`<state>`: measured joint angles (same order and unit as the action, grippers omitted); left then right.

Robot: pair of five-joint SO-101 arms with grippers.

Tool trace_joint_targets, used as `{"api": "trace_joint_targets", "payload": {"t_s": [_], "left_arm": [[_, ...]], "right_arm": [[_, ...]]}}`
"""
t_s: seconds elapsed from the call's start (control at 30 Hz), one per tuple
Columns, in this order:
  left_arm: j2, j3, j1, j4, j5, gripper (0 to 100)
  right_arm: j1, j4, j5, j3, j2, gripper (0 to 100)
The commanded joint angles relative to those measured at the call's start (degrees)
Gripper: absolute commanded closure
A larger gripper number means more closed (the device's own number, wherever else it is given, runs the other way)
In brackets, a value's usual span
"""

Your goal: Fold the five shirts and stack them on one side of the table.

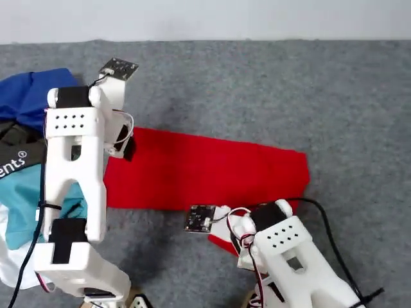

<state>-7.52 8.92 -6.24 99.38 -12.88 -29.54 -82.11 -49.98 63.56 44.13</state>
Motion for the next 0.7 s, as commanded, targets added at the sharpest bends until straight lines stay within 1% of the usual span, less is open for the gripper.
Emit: {"api": "trace_joint_targets", "payload": {"t_s": [0.0,0.07,0.17,0.23,0.27,0.33,0.5,0.67], "left_arm": [[3.0,0.0,-0.3,1.0,0.5,84],[2.9,0.0,-0.3,1.0,0.5,84],[2.5,-0.1,-0.3,1.0,0.5,84],[2.5,-0.1,-0.3,1.0,0.5,84],[2.5,-0.1,-0.3,1.0,0.5,84],[2.4,-0.1,-0.3,1.0,0.5,84],[2.4,-0.1,-0.2,1.0,0.5,84],[2.4,-2.9,-0.2,0.1,0.5,84]], "right_arm": [[4.1,4.4,-1.6,0.0,0.9,85.2],[11.6,12.4,1.7,-0.8,0.9,85.2],[22.4,25.1,10.3,-2.9,0.7,85.2],[27.8,31.8,16.7,-3.6,0.4,85.2],[29.7,34.2,18.5,-3.5,0.3,85.2],[30.6,37.2,19.1,-2.1,0.3,85.2],[30.3,45.0,18.5,5.2,0.3,85.2],[30.4,51.7,12.7,13.8,0.3,85.2]]}}
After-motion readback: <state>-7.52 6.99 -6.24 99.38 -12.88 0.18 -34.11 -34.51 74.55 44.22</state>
